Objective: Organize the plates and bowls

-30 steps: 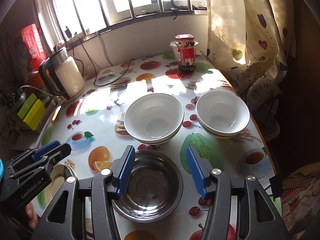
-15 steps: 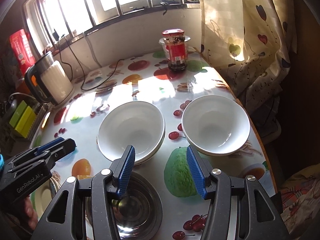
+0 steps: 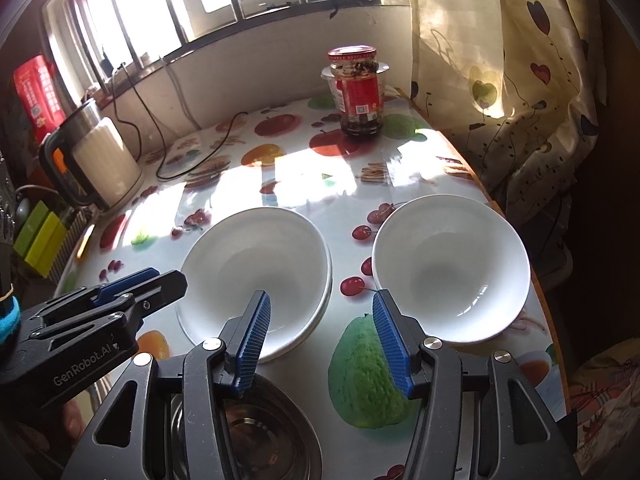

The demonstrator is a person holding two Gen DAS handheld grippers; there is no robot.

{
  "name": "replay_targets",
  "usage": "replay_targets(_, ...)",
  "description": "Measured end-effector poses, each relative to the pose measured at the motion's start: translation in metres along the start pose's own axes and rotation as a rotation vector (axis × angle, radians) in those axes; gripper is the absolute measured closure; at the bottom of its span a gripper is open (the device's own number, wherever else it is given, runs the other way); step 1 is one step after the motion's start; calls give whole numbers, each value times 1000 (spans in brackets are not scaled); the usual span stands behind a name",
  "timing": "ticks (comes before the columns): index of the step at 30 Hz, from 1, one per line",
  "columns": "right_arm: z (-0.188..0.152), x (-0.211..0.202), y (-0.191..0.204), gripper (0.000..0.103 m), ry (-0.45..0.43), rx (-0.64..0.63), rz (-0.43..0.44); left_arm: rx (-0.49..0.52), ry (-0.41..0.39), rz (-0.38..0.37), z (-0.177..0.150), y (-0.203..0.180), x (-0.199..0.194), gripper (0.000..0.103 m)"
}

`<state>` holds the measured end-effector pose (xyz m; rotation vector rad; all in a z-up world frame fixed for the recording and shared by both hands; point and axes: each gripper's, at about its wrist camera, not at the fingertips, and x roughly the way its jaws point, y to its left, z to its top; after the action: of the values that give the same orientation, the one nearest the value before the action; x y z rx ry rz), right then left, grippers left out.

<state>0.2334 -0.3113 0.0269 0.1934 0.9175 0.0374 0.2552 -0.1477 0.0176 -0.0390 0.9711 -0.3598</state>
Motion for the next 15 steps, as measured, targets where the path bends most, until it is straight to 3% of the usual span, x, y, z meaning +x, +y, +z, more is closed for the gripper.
replay_targets(15,3,17,-3,67,21,1,16,8,25,12,1,-2,15,76)
